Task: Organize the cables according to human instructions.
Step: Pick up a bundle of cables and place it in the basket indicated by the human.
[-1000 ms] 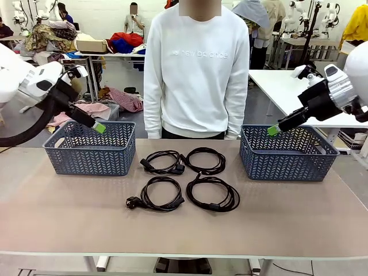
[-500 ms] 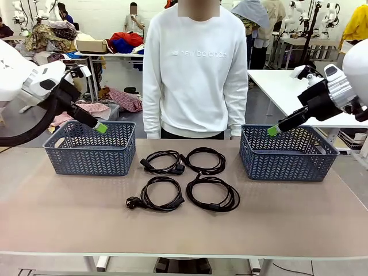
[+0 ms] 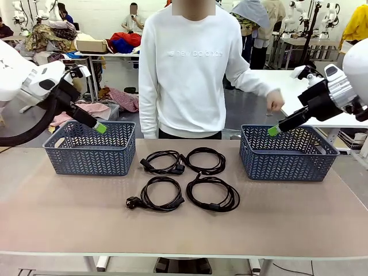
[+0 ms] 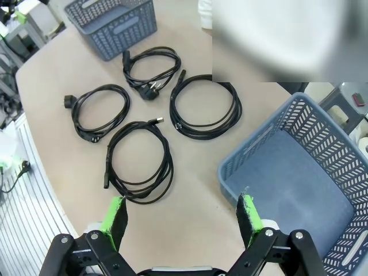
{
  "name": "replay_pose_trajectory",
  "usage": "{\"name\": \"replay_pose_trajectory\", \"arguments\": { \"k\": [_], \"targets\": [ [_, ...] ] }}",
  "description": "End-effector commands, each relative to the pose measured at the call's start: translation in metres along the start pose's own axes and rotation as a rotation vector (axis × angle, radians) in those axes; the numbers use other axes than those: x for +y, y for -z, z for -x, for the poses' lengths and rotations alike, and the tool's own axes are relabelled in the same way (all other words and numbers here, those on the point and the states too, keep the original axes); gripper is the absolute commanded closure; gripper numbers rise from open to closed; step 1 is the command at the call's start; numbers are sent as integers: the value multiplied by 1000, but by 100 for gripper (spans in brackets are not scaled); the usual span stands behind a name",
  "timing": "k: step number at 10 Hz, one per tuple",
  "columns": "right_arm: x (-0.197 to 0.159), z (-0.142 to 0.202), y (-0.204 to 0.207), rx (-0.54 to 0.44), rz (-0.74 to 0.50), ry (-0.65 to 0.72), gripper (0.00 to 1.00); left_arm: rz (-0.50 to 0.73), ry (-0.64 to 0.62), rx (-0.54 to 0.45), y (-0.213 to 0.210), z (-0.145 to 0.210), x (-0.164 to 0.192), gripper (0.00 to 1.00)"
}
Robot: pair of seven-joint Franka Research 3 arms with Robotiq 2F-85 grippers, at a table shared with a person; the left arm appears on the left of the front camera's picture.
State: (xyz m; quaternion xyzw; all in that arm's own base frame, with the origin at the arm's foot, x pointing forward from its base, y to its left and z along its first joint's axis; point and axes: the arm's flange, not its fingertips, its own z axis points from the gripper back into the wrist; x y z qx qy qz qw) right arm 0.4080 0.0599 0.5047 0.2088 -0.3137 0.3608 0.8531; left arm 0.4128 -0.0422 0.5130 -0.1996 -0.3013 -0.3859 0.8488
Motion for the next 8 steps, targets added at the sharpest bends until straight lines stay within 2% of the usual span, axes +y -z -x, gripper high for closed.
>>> {"name": "replay_pose_trajectory", "arguments": {
  "k": [1, 8],
  "targets": [
    [-4, 0, 1, -21, -16, -16, 0, 22, 13, -20, 2, 3, 2, 0],
    [-4, 0, 1, -21, -16, -16, 0, 22, 13, -20, 2, 3, 2, 0]
  ]
}}
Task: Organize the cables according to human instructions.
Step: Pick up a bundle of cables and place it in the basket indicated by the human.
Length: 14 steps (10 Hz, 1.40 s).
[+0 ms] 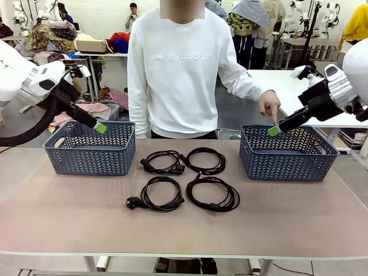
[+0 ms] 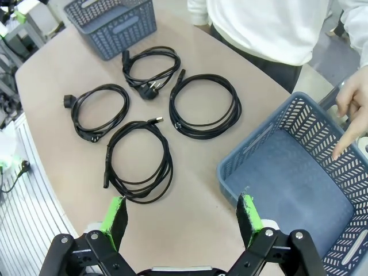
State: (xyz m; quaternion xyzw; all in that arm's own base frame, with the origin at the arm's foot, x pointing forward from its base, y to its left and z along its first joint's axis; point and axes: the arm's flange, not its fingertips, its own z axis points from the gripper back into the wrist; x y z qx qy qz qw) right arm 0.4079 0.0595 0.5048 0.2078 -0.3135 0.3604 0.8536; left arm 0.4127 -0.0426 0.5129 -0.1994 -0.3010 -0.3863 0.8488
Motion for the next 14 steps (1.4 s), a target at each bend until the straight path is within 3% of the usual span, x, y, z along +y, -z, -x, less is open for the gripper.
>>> {"name": "replay_pose_trajectory", "arguments": {
  "k": [1, 6, 11, 14],
  "targets": [
    [-4, -1, 2, -22, -18, -16, 0, 22, 13, -21, 2, 3, 2, 0],
    [0, 0, 0, 0, 0, 0, 0, 22, 13, -21, 2, 3, 2, 0],
    [35, -40, 58, 195, 20, -3, 0, 22, 13, -21, 2, 3, 2, 0],
    [61, -59, 107, 338, 128, -31, 0, 22, 13, -21, 2, 3, 2, 0]
  ]
}}
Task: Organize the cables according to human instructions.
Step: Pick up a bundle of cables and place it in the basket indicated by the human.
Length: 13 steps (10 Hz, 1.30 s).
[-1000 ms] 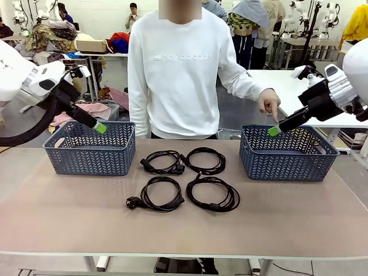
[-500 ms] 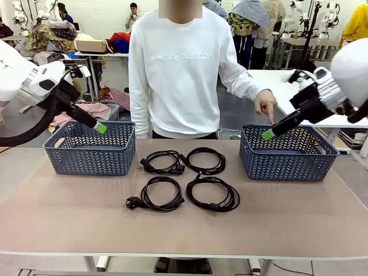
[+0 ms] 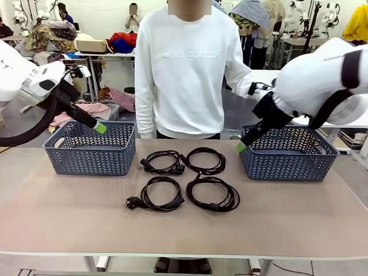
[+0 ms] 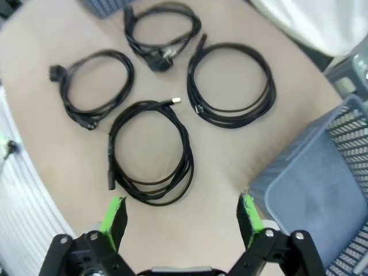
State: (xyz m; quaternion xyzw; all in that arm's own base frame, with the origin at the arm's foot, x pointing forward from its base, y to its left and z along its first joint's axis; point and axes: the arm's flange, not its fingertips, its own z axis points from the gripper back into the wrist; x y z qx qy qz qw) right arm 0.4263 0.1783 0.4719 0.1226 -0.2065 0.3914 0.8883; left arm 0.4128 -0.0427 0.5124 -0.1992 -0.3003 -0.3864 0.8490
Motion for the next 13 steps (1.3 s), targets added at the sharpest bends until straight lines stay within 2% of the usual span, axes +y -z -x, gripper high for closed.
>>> {"name": "replay_pose_trajectory", "arguments": {
  "k": [1, 6, 13],
  "targets": [
    [9, -22, 17, 91, 73, 7, 0, 22, 13, -22, 1, 3, 2, 0],
    [29, -31, 67, 175, 57, -6, 0, 22, 13, -22, 1, 3, 2, 0],
    [30, -24, 66, 154, 29, -23, 0, 22, 13, -22, 1, 3, 2, 0]
  ]
}}
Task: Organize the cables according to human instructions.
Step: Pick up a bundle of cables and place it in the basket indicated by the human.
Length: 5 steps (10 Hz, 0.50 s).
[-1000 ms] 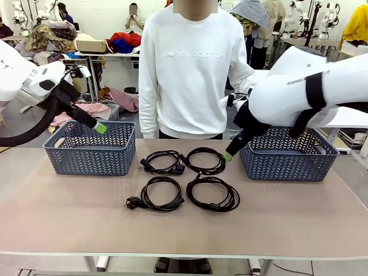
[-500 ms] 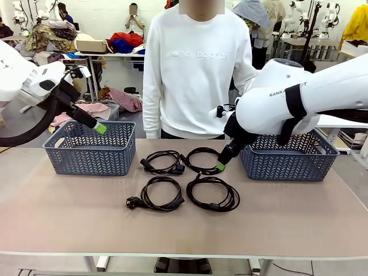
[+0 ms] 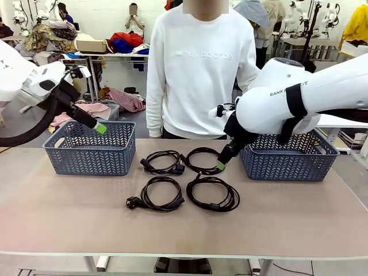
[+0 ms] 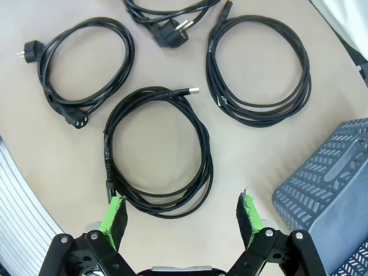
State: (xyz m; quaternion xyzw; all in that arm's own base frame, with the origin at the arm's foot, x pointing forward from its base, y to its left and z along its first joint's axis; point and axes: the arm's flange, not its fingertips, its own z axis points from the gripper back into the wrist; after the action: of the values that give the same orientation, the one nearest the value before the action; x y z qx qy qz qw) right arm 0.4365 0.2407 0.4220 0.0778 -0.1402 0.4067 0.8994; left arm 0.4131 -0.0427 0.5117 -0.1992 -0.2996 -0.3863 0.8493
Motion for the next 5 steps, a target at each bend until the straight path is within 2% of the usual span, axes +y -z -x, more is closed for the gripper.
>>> {"name": "replay_pose_trajectory", "arguments": {
  "k": [1, 5],
  "targets": [
    [0, 0, 0, 0, 0, 0, 0, 21, 14, -23, 1, 2, 2, 0],
    [22, -16, 34, 6, -7, 4, 0, 21, 14, -23, 1, 2, 2, 0]
  ]
}}
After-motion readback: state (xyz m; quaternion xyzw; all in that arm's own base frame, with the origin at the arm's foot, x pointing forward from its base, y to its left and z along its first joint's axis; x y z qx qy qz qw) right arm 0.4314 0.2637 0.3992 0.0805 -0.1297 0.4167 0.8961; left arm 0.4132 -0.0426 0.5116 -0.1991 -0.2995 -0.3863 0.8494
